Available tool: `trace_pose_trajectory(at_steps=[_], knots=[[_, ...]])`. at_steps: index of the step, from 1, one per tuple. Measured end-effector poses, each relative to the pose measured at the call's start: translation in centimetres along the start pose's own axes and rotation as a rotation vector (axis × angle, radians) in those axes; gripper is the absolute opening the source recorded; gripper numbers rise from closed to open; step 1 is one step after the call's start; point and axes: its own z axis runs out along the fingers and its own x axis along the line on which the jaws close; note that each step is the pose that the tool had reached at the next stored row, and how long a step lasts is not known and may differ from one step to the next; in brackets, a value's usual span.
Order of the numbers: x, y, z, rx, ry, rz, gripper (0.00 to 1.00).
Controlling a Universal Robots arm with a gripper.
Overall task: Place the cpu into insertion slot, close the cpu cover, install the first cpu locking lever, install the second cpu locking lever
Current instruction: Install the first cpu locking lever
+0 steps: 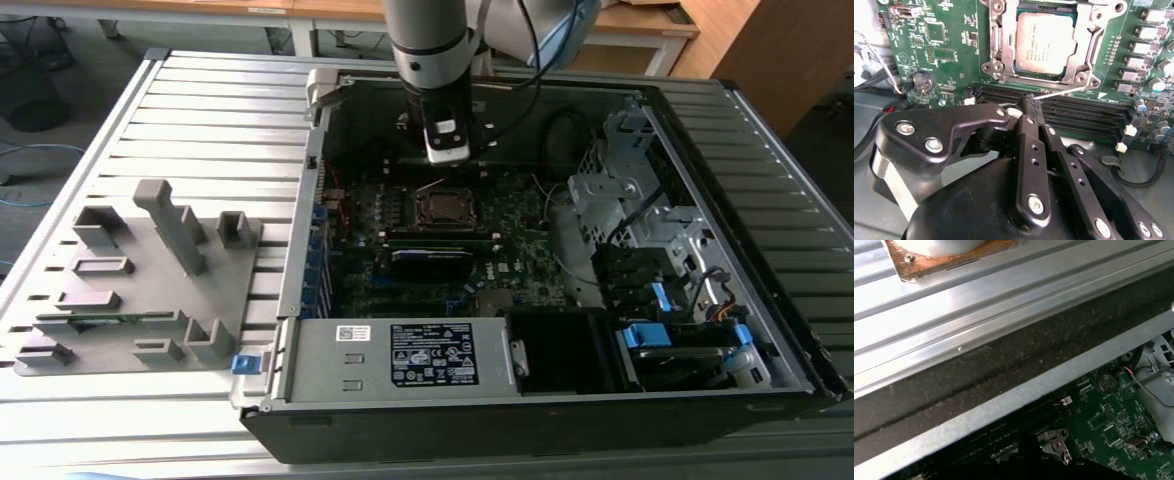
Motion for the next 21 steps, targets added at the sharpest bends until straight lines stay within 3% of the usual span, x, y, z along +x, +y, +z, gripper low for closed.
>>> trace_pose_trajectory(at_steps=[9, 21], knots=[[0.23, 0.14, 0.87, 0.0003, -0.0003, 0.001, 0.11], [0.02, 0.27, 1.21, 0.0005, -0.0011, 0.001, 0.11]])
